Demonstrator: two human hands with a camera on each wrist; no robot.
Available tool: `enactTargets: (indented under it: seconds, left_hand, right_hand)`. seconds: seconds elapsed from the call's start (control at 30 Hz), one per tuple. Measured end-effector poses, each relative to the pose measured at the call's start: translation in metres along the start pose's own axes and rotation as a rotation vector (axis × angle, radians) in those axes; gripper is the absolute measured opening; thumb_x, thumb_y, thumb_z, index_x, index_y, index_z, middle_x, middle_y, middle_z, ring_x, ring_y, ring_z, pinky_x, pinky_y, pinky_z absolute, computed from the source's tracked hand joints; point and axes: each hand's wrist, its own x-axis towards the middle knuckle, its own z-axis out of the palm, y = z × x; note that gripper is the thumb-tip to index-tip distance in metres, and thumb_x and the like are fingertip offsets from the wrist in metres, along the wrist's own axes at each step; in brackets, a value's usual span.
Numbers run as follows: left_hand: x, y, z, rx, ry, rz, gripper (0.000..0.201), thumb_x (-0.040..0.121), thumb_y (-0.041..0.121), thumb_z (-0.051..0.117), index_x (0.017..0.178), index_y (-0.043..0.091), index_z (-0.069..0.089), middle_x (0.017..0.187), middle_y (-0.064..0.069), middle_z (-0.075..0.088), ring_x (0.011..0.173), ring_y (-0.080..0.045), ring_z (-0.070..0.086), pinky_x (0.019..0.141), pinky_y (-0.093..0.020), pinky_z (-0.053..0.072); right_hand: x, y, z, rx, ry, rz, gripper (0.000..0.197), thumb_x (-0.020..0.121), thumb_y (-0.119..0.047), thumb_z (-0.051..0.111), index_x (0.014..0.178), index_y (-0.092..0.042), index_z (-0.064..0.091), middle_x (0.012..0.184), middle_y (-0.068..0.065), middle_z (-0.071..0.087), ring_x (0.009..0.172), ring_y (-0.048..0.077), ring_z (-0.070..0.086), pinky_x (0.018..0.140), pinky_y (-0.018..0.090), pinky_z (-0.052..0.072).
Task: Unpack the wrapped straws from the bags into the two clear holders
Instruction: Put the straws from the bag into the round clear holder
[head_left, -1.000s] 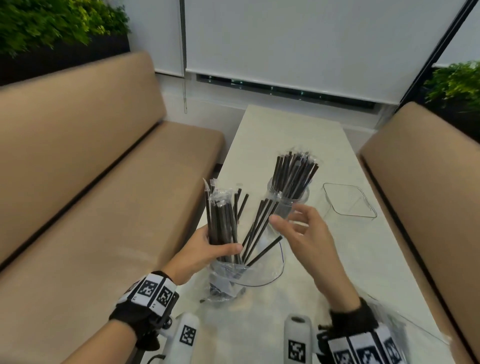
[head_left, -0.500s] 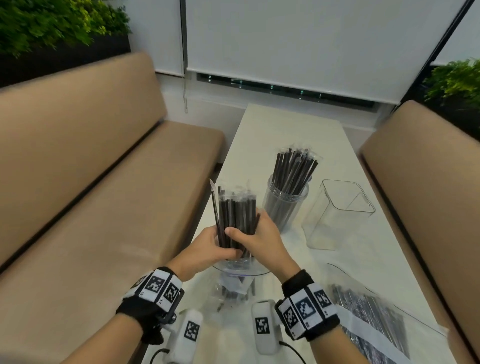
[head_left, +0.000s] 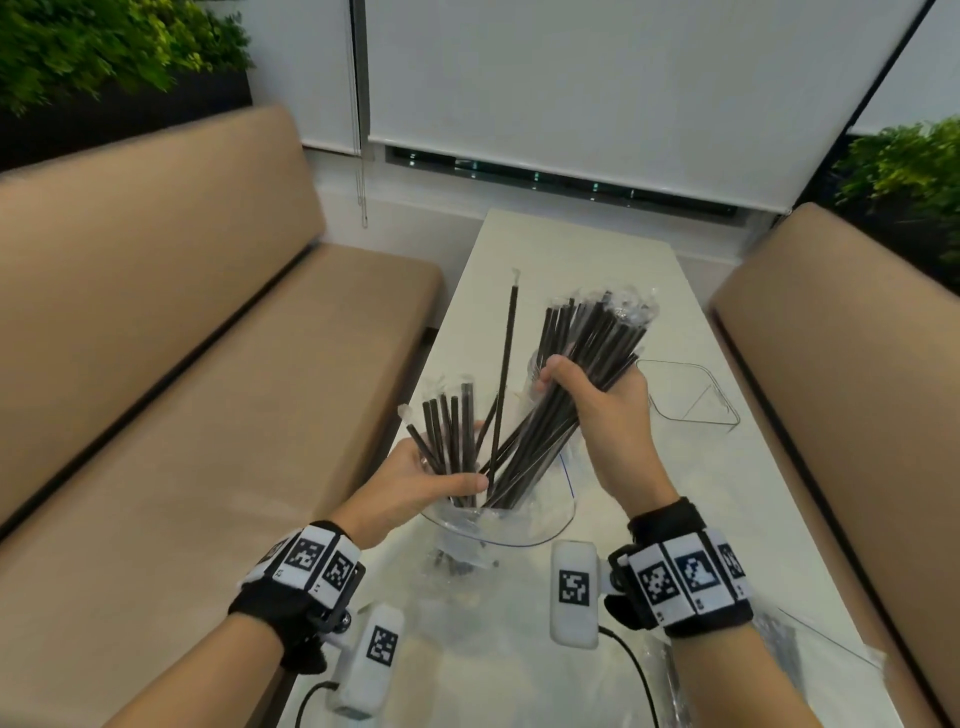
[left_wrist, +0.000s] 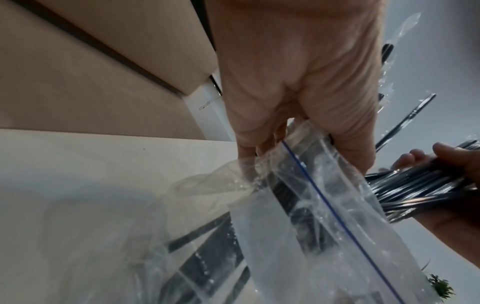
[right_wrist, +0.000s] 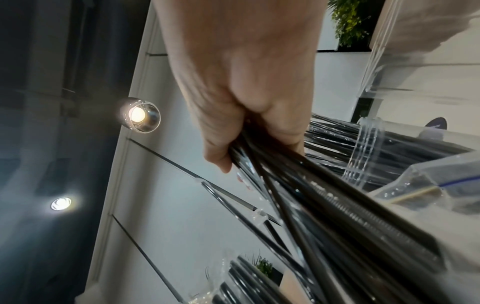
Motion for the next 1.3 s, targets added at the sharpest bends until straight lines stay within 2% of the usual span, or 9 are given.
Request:
enactTargets:
  seconds: [0.17, 0.27, 0.33, 0.43, 0.63, 0.83, 0.93, 1.1, 1.3]
  left_hand:
    - [0.003, -0.003, 0.004, 0.006, -0.010, -0.019, 0.045, 0.075, 0.001, 0.079, 0.115, 0.016, 0.065, 0.112, -0.014, 0.073, 0.106, -0.025, 0.069, 0.090, -0.028, 0.056]
    - [0.004, -0.005, 0.008, 0.010, -0.028, -0.012, 0.044, 0.077, 0.004, 0.078, 0.117, 0.017, 0.066, 0.112, -0.012, 0.073, 0.108, -0.022, 0.068, 0.095, -0.034, 0.054]
    - [0.004, -0.005, 0.010, 0.016, -0.034, -0.005, 0.043, 0.078, 0.005, 0.077, 0.117, 0.020, 0.067, 0.112, -0.004, 0.074, 0.107, -0.015, 0.068, 0.094, -0.030, 0.053]
    - [0.005, -0.006, 0.008, 0.018, 0.006, -0.003, 0.045, 0.078, 0.005, 0.077, 0.115, 0.027, 0.066, 0.105, 0.002, 0.076, 0.101, -0.008, 0.069, 0.089, -0.022, 0.053]
    - [0.010, -0.009, 0.003, -0.012, 0.050, -0.003, 0.043, 0.075, 0.004, 0.079, 0.108, 0.030, 0.066, 0.097, 0.007, 0.075, 0.094, -0.006, 0.070, 0.081, -0.018, 0.055]
    - [0.016, -0.009, 0.013, 0.008, 0.052, 0.003, 0.042, 0.077, 0.014, 0.079, 0.116, 0.022, 0.068, 0.110, 0.000, 0.073, 0.104, -0.011, 0.068, 0.092, -0.022, 0.051]
    - [0.017, -0.010, 0.017, 0.015, 0.065, 0.006, 0.037, 0.079, 0.016, 0.078, 0.115, 0.016, 0.069, 0.108, -0.003, 0.074, 0.099, -0.010, 0.070, 0.082, -0.018, 0.054]
    - [0.016, -0.010, 0.022, 0.002, 0.066, 0.024, 0.029, 0.083, 0.006, 0.072, 0.109, 0.017, 0.069, 0.100, -0.004, 0.074, 0.089, -0.007, 0.072, 0.074, -0.016, 0.054]
    - [0.015, -0.012, 0.022, 0.020, 0.054, 0.042, 0.028, 0.083, 0.004, 0.072, 0.107, 0.018, 0.071, 0.099, -0.003, 0.075, 0.091, -0.007, 0.070, 0.078, -0.015, 0.054]
  right_hand:
    - [-0.006, 0.013, -0.001, -0.092, -0.061, 0.061, 0.015, 0.087, -0.008, 0.067, 0.082, 0.006, 0.065, 0.079, 0.020, 0.069, 0.075, 0.016, 0.066, 0.076, 0.028, 0.055]
    - [-0.023, 0.037, 0.009, -0.146, -0.158, 0.182, 0.005, 0.085, -0.006, 0.070, 0.087, -0.002, 0.067, 0.077, 0.000, 0.069, 0.071, 0.002, 0.065, 0.068, 0.019, 0.051]
    - [-0.033, 0.047, 0.015, -0.137, -0.176, 0.221, 0.008, 0.085, -0.004, 0.069, 0.093, -0.003, 0.070, 0.085, 0.004, 0.073, 0.079, 0.004, 0.070, 0.071, 0.018, 0.053]
    - [-0.028, 0.039, 0.013, -0.141, -0.077, 0.166, 0.004, 0.083, -0.005, 0.069, 0.085, -0.002, 0.069, 0.089, 0.017, 0.073, 0.089, 0.023, 0.072, 0.082, 0.033, 0.056]
    - [-0.003, -0.012, -0.004, -0.050, 0.008, 0.030, 0.013, 0.073, -0.013, 0.064, 0.062, -0.020, 0.066, 0.075, 0.015, 0.065, 0.086, 0.046, 0.063, 0.086, 0.061, 0.053]
    - [-0.003, -0.002, -0.002, -0.090, -0.109, 0.113, 0.003, 0.078, -0.008, 0.065, 0.081, -0.006, 0.066, 0.083, 0.012, 0.066, 0.084, 0.028, 0.063, 0.089, 0.048, 0.051]
    - [-0.017, 0.011, 0.007, -0.040, -0.151, 0.202, 0.013, 0.080, -0.008, 0.066, 0.084, -0.019, 0.072, 0.090, 0.006, 0.070, 0.089, 0.024, 0.068, 0.094, 0.047, 0.054]
    - [-0.027, 0.022, 0.019, -0.042, -0.187, 0.194, 0.019, 0.086, -0.001, 0.066, 0.093, -0.018, 0.072, 0.081, -0.006, 0.075, 0.087, 0.008, 0.073, 0.081, 0.022, 0.058]
    - [-0.022, 0.037, 0.024, -0.044, -0.074, 0.266, 0.011, 0.084, -0.002, 0.066, 0.086, -0.011, 0.072, 0.067, -0.004, 0.068, 0.073, 0.011, 0.067, 0.074, 0.026, 0.054]
